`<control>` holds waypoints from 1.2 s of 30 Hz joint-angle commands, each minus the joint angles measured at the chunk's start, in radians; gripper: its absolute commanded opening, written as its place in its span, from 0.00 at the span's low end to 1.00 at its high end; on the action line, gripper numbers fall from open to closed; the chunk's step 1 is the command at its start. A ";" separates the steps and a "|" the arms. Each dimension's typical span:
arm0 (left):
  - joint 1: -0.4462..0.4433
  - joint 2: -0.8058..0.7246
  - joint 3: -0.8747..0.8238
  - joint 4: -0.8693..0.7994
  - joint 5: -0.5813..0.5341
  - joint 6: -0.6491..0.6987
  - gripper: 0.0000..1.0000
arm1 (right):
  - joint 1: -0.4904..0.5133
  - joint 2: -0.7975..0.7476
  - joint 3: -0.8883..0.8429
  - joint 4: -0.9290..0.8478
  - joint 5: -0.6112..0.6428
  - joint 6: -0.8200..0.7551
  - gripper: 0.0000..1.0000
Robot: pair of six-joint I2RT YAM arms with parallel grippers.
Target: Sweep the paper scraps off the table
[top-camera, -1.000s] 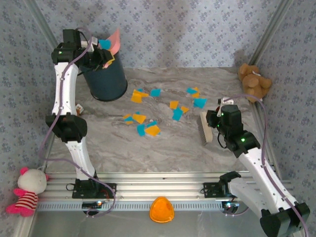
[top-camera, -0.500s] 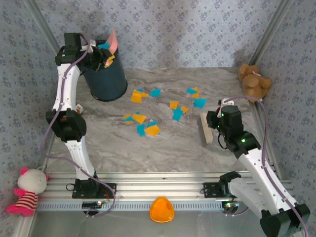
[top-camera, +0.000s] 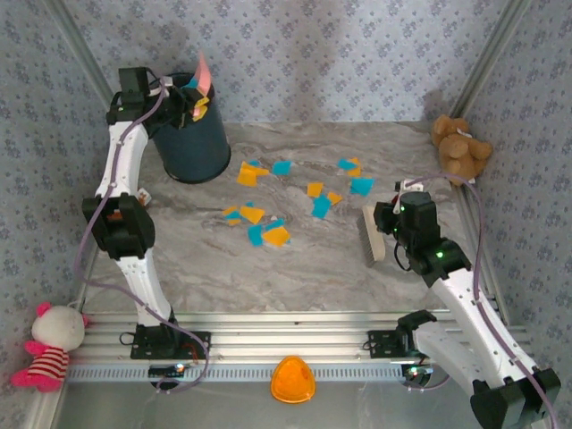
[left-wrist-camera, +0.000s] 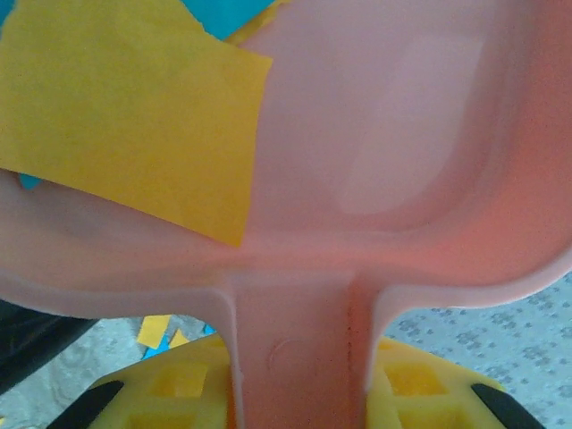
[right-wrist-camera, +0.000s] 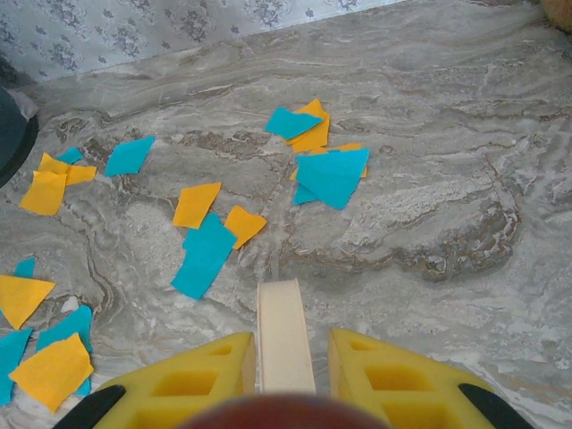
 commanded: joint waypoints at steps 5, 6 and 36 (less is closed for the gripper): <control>0.007 -0.131 -0.135 0.274 0.034 -0.182 0.00 | -0.007 -0.018 -0.008 0.002 -0.010 0.014 0.00; 0.008 -0.137 -0.148 0.296 0.036 -0.196 0.00 | -0.008 -0.018 -0.009 0.004 -0.011 0.014 0.00; 0.012 -0.231 -0.470 0.841 0.005 -0.638 0.00 | -0.014 -0.009 -0.020 0.009 -0.025 0.019 0.00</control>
